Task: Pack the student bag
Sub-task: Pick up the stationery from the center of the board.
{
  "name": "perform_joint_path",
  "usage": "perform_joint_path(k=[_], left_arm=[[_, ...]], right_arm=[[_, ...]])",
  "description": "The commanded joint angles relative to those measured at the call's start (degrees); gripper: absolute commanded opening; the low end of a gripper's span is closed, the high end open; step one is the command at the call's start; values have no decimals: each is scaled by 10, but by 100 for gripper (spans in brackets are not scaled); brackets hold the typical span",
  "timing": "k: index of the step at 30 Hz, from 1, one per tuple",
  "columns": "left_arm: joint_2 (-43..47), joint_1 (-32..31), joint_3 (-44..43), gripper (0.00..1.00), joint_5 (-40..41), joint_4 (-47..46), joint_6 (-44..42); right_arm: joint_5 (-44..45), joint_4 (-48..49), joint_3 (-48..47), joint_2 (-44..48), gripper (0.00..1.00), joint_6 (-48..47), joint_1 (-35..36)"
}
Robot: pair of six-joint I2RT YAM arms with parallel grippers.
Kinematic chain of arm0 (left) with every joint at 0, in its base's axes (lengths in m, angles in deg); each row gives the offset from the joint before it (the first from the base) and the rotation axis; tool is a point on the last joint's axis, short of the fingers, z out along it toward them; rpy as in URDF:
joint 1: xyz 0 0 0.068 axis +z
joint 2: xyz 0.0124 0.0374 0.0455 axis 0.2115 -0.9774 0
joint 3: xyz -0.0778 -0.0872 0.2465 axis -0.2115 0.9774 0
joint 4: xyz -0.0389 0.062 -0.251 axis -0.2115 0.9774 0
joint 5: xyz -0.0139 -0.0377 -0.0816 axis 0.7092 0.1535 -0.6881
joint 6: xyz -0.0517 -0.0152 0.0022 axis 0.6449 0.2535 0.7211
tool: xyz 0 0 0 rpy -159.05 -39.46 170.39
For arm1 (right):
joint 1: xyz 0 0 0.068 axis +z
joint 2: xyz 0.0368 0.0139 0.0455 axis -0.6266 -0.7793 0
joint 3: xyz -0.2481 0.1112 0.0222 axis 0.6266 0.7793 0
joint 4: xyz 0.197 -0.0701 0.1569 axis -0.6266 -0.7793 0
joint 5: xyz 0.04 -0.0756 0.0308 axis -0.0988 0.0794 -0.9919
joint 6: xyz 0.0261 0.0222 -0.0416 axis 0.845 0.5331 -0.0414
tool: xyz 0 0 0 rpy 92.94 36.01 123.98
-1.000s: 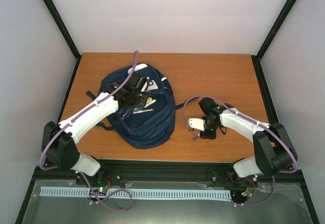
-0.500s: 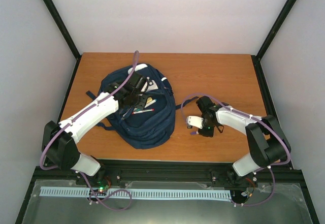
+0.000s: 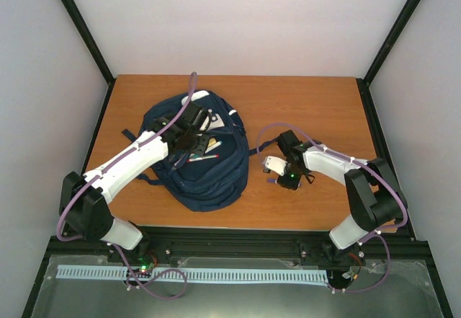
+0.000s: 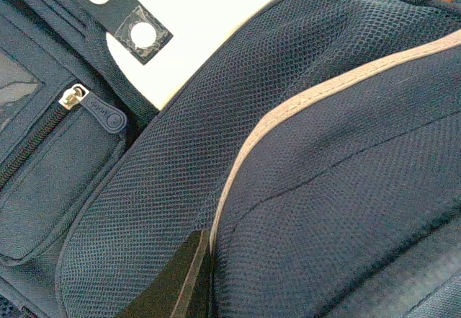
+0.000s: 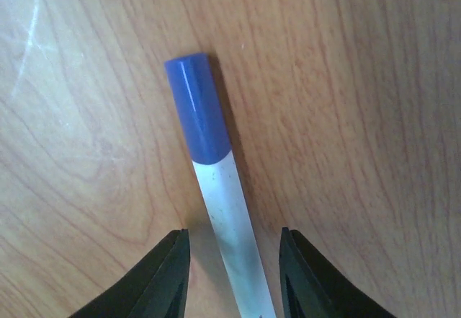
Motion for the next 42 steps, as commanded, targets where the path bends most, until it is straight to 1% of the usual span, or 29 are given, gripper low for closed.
perform_joint_path(k=[1,4,8,15,21,28,31,35,38,42], left_arm=[[-3,1,-29,16,-8,-6,7],[-4,1,-29,16,-11,-6,7],[-4,1,-29,16,-9,-6,7],[-5,1,-28,17,-7,-6,7],[-6,1,-29,17,-10,-5,8],[-4,1,-29,17,-7,-5,7],[-3,1,-29,17,-7,-4,7],[-4,1,-29,17,-9,-5,7],[-3,1,-29,17,-11,-4,7],[-4,1,-29,17,-12,-4,8]], right_arm=[[-28,-18,-20,10,36,37,4],[-58,-12,-21,9,36,36,4],[-79,-12,-42,-19,36,30,5],[-53,-4,-45,-44,27,36,18],[-37,7,-22,-43,23,41,22],[-22,10,-15,-50,10,43,25],[-15,5,-21,-39,5,46,29],[-11,-24,-45,-3,4,49,48],[-17,-50,-70,31,4,43,81],[-48,-76,-101,84,4,9,140]])
